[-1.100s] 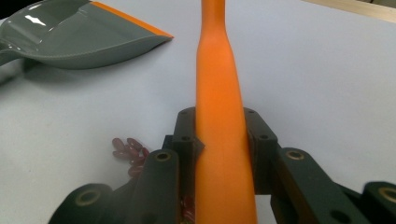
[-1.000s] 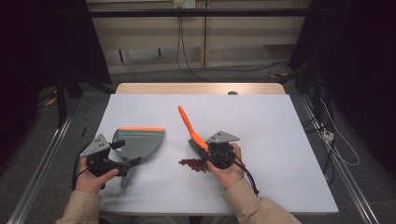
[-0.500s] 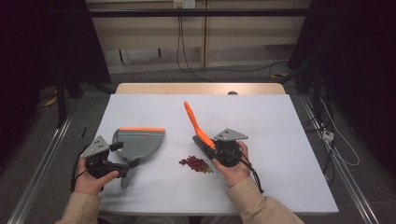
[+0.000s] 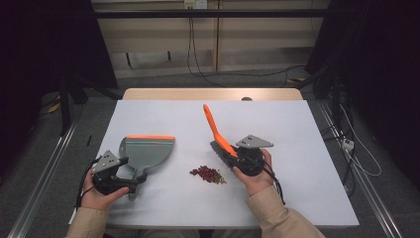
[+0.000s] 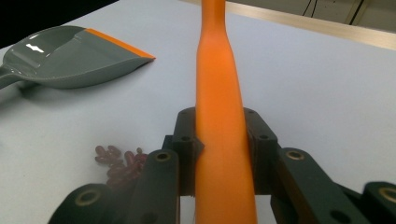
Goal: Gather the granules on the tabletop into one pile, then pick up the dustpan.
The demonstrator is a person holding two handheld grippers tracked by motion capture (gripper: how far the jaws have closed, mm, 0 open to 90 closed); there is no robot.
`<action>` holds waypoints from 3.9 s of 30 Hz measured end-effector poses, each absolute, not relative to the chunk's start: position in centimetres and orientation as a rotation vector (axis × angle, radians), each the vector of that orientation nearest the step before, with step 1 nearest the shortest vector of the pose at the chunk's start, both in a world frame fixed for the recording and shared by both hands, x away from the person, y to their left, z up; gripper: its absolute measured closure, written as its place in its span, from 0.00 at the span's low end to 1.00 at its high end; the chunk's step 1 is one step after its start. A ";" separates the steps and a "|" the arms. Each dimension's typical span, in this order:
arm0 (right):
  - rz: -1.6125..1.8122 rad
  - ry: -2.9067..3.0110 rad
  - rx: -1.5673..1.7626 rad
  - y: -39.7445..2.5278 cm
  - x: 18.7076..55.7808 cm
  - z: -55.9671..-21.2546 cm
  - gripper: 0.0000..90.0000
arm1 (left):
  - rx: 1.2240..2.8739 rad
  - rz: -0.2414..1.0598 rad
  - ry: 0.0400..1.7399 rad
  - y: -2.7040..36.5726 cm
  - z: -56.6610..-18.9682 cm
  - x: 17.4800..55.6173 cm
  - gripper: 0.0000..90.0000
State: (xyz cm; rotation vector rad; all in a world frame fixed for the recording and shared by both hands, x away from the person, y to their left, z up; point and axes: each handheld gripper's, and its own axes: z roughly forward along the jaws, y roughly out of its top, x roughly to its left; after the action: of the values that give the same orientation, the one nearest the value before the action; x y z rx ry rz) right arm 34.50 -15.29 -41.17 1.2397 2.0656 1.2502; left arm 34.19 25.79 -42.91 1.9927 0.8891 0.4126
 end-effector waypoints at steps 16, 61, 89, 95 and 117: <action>1.258 2.061 1.233 -15.9 34.6 -41.1 0.79 | 2.039 0.469 0.941 26.4 -43.8 33.5 0.08; 1.258 2.050 1.252 -16.7 34.6 -41.4 0.79 | 2.156 0.325 0.916 26.2 -43.7 36.0 0.63; 1.233 2.052 1.265 -17.5 34.8 -41.4 0.79 | 2.241 0.125 0.652 25.4 -40.8 32.7 0.63; 1.226 2.047 1.268 -17.9 34.6 -41.5 0.79 | 2.260 0.105 0.629 25.4 -41.2 32.5 0.63; 1.214 2.049 1.274 -17.9 34.6 -41.7 0.79 | 2.322 0.045 0.588 24.7 -41.7 32.4 0.63</action>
State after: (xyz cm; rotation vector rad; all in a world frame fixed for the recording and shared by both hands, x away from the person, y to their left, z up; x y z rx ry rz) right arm 34.58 -17.90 -41.71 1.2738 2.0494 1.2142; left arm 32.36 24.71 -41.71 2.3219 0.5876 0.0451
